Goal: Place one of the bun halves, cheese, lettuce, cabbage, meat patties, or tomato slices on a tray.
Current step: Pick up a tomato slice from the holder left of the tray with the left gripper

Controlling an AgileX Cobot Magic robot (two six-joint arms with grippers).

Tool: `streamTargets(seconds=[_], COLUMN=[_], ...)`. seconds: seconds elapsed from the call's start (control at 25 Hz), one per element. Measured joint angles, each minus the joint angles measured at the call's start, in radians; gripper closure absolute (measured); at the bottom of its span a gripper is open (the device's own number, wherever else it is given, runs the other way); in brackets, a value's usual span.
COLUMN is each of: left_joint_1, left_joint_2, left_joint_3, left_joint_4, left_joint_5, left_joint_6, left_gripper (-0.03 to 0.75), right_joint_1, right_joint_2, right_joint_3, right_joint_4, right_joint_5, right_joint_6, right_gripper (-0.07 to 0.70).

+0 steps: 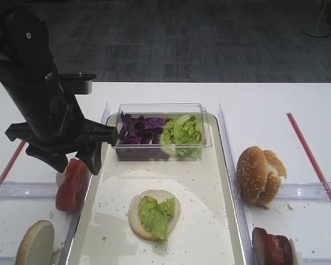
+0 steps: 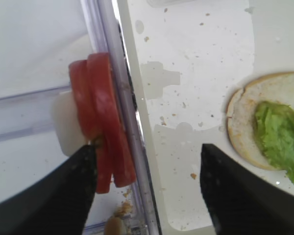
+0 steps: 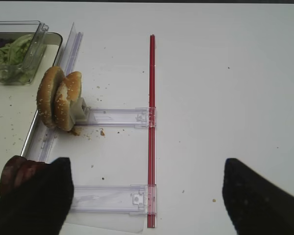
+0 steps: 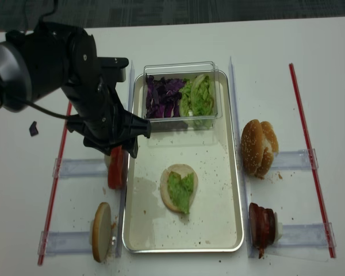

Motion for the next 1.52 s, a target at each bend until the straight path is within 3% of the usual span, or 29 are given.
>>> streamTargets(seconds=[0.92, 1.52], left_joint_1=[0.0, 0.0], left_joint_2=[0.133, 0.138], left_joint_3=[-0.041, -0.041], left_joint_4=[-0.034, 0.043], left_joint_5=[0.015, 0.018], left_joint_6=[0.035, 0.001], left_gripper=[0.331, 0.468], right_joint_1=[0.0, 0.0], right_joint_2=[0.0, 0.0], right_joint_3=[0.0, 0.0], right_joint_4=[0.0, 0.0], right_joint_5=[0.0, 0.0], right_joint_6=[0.0, -0.002], right_gripper=[-0.002, -0.002])
